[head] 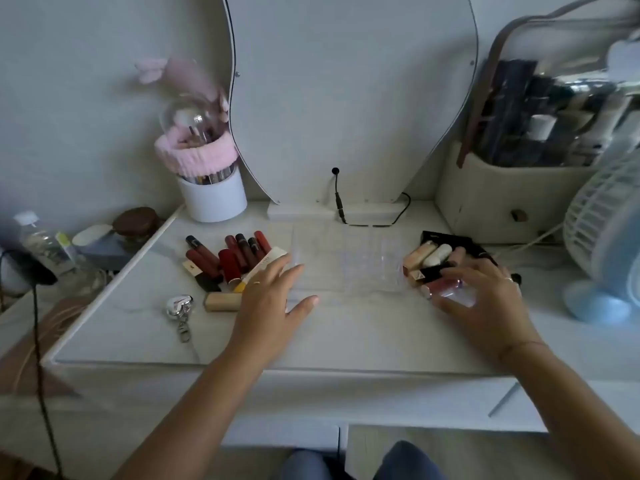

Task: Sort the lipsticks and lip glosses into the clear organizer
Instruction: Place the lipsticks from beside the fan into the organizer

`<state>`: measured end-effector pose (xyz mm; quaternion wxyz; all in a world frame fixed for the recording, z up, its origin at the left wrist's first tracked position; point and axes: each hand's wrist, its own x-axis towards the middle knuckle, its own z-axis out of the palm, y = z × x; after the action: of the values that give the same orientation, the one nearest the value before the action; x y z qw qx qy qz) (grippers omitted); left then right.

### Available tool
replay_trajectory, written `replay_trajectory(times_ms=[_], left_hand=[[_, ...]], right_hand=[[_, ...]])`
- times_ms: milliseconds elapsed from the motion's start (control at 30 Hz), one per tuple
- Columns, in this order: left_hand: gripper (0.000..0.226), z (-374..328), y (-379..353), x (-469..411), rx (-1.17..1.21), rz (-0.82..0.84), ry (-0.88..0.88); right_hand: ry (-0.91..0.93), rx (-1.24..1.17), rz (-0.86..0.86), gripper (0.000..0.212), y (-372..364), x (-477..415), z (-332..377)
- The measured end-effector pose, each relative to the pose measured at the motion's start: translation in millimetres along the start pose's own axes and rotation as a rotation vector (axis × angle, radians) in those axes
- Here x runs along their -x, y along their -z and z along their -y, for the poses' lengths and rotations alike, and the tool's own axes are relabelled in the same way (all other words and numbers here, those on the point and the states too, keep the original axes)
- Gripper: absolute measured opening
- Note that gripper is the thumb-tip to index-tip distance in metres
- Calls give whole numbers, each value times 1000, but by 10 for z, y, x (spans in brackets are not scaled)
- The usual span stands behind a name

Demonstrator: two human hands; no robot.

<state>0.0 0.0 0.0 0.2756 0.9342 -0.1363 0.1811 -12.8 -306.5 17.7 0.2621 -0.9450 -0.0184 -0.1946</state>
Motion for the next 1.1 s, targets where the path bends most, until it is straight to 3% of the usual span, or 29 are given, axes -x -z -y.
replay_trajectory(times_ms=[200,500,600,833,933,1100], left_hand=[[45,-24,-20,34,38,-2,65],[42,-38,-5,58,59,3,39],[42,-34,-5,65,55,2,38],[43,-45,0,75,44,9,42],[45,-40,5,77,31,6,38],[49,-26,-1,66,9,4,21]], right_hand=[[26,183,18,37,13,11,-61],[231,153,140,23,26,-45,94],[245,-13,155,17,21,-33,201],[84,-518,102,13,-135,-223,728],[107,-512,66,24,-261,-317,921],[143,-410,32,21,-432,-388,986]])
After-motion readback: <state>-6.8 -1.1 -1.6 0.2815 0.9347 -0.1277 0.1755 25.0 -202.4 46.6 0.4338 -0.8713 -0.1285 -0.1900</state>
